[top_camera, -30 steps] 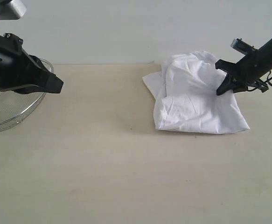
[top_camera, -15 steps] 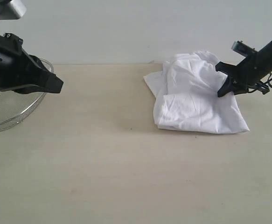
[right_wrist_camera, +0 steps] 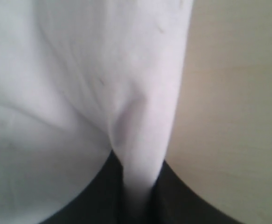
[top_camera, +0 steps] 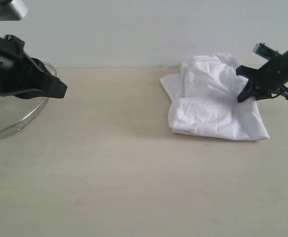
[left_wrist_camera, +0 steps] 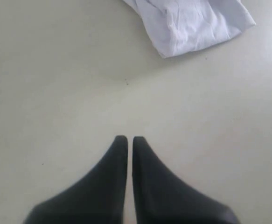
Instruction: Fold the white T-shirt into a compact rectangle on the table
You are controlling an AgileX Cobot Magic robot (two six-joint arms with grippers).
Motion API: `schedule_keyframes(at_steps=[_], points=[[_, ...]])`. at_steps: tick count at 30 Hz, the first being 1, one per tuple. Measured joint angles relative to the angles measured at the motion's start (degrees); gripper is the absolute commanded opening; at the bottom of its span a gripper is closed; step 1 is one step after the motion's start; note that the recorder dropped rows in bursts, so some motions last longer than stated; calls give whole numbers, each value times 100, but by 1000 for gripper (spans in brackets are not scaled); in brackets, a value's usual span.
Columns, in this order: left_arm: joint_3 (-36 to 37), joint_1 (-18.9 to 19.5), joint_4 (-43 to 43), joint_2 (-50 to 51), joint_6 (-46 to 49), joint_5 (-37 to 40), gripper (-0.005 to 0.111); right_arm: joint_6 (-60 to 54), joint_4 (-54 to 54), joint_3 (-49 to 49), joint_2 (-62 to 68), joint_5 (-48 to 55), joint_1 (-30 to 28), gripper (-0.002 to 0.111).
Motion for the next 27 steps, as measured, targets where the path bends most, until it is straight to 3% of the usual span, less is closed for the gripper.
schedule_keyframes(at_steps=[4, 6, 8, 11, 14, 21, 27], points=[[0, 0, 0, 0, 0, 0, 4, -76, -61, 0, 0, -81, -3, 80], [0, 0, 0, 0, 0, 0, 4, -76, 0, 0, -13, -135, -15, 89], [0, 0, 0, 0, 0, 0, 4, -76, 45, 0, -48, -177, -15, 88], [0, 0, 0, 0, 0, 0, 4, -64, 23, 0, -87, -214, -15, 80], [0, 0, 0, 0, 0, 0, 4, 55, -155, 8, -176, -223, -15, 63], [0, 0, 11, 0, 0, 0, 4, 164, -274, 22, -926, -71, -18, 3], [0, 0, 11, -192, 0, 11, 4, 673, -789, 104, -1801, 506, -27, 0]])
